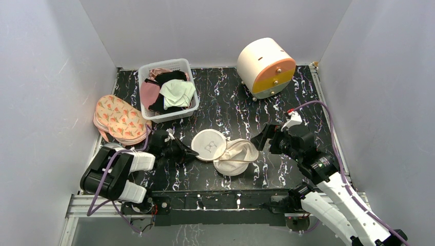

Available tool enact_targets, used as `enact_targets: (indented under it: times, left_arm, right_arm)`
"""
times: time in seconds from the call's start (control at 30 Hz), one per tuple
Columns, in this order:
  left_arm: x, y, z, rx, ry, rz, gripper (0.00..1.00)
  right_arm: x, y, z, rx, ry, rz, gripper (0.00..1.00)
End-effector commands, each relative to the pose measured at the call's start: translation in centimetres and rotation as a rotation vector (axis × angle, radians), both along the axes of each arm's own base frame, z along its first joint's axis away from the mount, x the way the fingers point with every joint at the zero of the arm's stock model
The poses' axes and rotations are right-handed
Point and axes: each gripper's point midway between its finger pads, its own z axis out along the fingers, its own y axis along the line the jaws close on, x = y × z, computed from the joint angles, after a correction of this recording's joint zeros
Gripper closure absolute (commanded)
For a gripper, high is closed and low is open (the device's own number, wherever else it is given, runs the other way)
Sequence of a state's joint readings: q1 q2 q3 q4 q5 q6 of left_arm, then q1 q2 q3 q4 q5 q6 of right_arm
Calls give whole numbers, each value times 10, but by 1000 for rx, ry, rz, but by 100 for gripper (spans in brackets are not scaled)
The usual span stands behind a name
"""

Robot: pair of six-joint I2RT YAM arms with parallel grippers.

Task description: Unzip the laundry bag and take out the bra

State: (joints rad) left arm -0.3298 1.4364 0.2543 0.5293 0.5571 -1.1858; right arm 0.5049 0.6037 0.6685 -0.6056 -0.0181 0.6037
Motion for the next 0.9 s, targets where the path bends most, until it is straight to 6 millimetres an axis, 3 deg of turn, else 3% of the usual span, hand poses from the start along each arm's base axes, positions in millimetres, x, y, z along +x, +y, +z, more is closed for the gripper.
enact_targets:
  times: [0.0, 0.37, 0.87]
  left_arm:
    - [20, 0, 26, 34, -113, -3, 98]
    - [44, -4, 106, 72, -455, -116, 100]
    - [42, -19, 229, 247, -1044, -426, 100]
  right_arm:
    - [3, 3, 7, 15, -29, 4, 5]
    - [5, 4, 6, 13, -25, 8, 5]
    - [5, 4, 3, 7, -16, 4, 5]
